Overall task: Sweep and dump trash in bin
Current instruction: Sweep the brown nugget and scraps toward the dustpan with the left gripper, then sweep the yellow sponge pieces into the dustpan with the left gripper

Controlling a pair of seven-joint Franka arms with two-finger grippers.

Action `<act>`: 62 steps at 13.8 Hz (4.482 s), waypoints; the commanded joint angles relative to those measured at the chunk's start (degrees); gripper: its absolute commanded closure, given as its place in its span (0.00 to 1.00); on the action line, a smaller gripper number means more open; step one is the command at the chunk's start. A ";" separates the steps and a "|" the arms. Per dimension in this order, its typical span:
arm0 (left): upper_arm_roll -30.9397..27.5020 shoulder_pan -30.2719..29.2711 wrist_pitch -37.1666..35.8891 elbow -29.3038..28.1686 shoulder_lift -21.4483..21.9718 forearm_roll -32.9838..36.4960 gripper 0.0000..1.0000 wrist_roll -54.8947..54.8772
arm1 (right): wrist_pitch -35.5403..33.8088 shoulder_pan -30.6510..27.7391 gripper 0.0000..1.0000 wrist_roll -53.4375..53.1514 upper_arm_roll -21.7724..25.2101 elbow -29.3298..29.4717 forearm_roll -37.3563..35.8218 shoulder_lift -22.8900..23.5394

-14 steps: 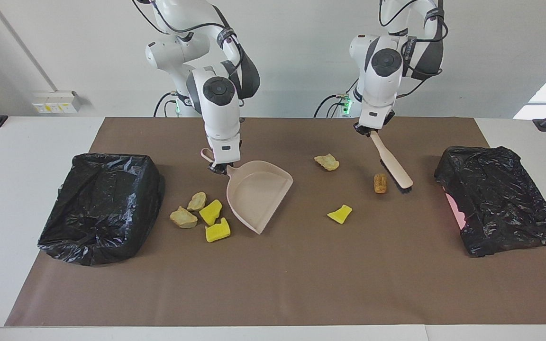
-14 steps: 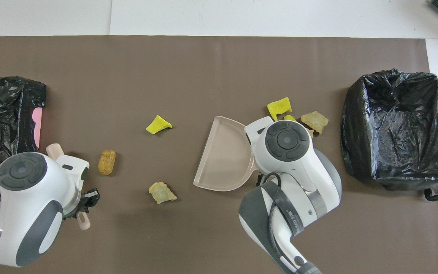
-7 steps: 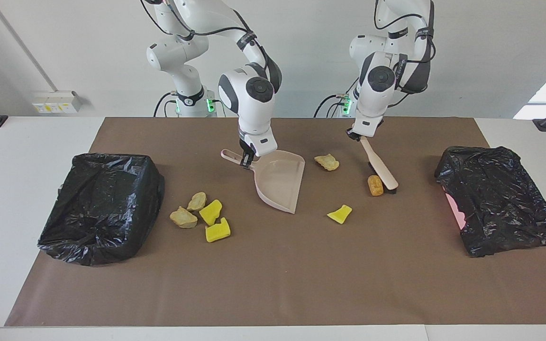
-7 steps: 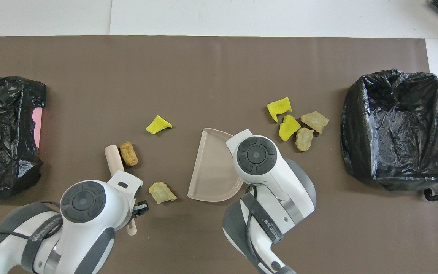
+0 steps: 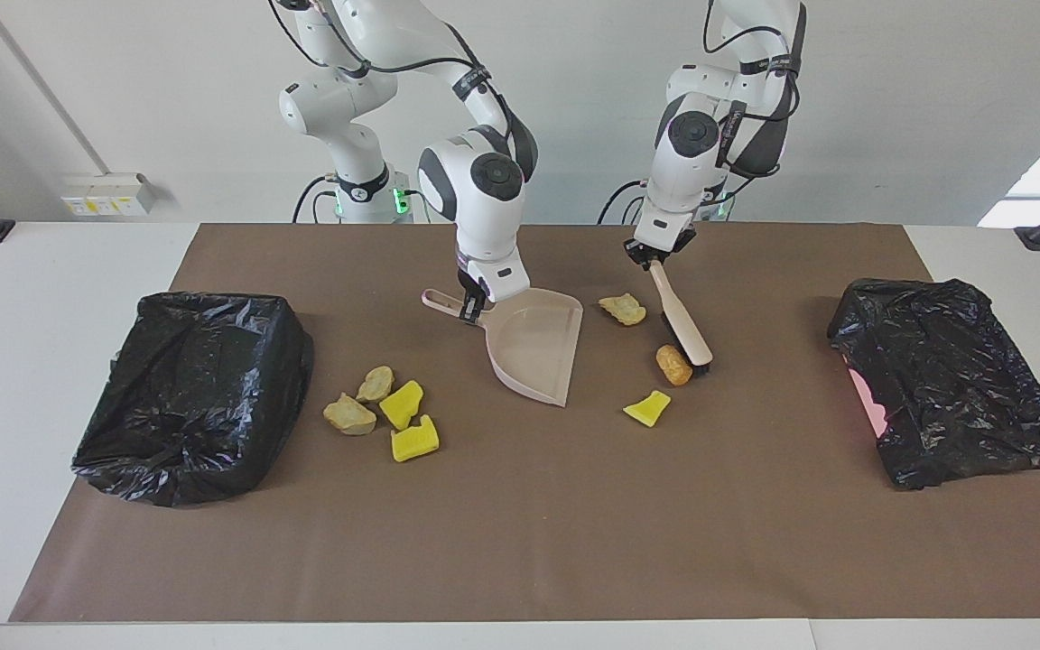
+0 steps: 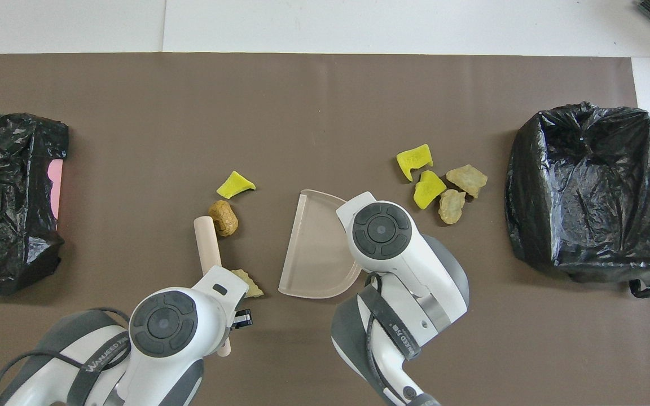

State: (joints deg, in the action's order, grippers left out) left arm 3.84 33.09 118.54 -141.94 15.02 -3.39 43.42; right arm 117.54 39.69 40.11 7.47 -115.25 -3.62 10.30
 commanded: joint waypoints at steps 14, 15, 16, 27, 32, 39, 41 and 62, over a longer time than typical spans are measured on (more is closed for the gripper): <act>-0.41 8.93 5.80 0.79 -2.44 -18.93 1.00 39.28 | 2.00 0.04 1.00 -1.35 0.00 -0.85 -1.03 -0.02; -0.41 8.49 8.44 0.96 -3.15 -19.20 1.00 39.11 | 2.00 0.04 1.00 -1.35 0.00 -0.85 -0.95 -0.02; -0.41 8.31 11.68 0.97 -3.76 -19.20 1.00 38.67 | 2.00 0.04 1.00 -1.35 0.00 -0.85 -0.95 -0.02; -0.94 2.87 12.86 7.03 -9.04 -19.11 1.00 4.16 | 2.00 0.04 1.00 -2.76 0.00 -0.85 -1.03 -0.02; -1.02 -1.87 -1.76 10.70 -8.17 -19.11 1.00 -14.89 | 2.00 0.04 1.00 -2.85 0.00 -0.85 -0.95 -0.02; -1.29 -13.48 -15.12 23.12 -9.66 -7.19 1.00 -32.67 | 2.00 0.04 1.00 -2.85 0.00 -0.85 -0.95 -0.02; -1.29 -16.29 -12.03 22.85 -11.23 -4.36 1.00 -39.61 | 2.00 0.04 1.00 -3.02 0.00 -0.85 -0.95 -0.02; -0.76 -0.67 0.55 8.61 -8.87 -8.12 1.00 -37.46 | 2.08 0.04 1.00 -3.90 0.00 -0.85 -0.95 -0.02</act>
State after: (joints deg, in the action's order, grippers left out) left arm 3.88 29.21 117.54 -131.76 4.49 -9.58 3.96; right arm 118.06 39.69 38.45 7.45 -115.46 -3.62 10.30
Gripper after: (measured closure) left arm 0.736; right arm 0.687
